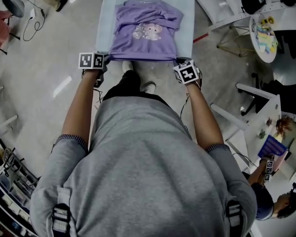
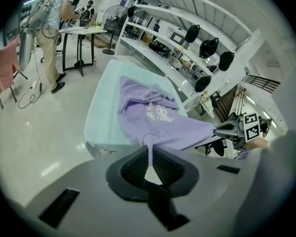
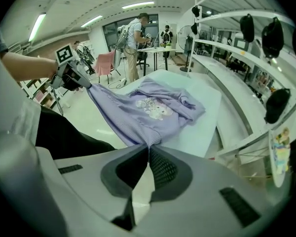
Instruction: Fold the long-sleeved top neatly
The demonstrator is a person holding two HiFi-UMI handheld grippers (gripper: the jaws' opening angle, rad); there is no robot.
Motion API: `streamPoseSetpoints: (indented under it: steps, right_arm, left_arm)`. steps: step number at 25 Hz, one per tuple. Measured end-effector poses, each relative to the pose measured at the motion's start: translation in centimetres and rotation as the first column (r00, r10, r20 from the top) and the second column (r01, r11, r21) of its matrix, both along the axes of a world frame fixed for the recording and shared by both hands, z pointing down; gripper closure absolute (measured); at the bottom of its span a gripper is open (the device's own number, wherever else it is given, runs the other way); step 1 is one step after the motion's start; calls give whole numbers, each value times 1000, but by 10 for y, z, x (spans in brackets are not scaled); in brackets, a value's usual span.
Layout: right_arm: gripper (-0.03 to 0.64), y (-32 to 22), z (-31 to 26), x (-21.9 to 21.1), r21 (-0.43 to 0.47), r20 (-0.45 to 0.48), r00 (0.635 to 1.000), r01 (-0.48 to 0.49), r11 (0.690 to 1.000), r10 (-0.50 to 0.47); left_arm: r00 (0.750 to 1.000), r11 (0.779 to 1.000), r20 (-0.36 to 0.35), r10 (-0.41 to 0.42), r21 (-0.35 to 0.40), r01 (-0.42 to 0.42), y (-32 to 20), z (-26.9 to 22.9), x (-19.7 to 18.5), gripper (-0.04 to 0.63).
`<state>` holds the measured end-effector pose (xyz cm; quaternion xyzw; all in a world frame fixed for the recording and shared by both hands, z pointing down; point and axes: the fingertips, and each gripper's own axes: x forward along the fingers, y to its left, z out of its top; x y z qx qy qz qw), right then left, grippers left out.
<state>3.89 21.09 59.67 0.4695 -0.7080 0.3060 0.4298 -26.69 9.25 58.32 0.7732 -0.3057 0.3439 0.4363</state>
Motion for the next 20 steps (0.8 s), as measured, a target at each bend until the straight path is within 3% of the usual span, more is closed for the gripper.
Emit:
streamPoseSetpoints:
  steps: [8,20]
  right_arm:
    - [594,-45,-5,16,-60,26,999,-39,997,41]
    - [594,-123,15,38,-218,59,990,-112,970,128]
  left_arm:
    - [1000,998,3,12,-55,-12,-52,11,12,555]
    - [994,984,33,101,-152,-95,-146,33,43,555]
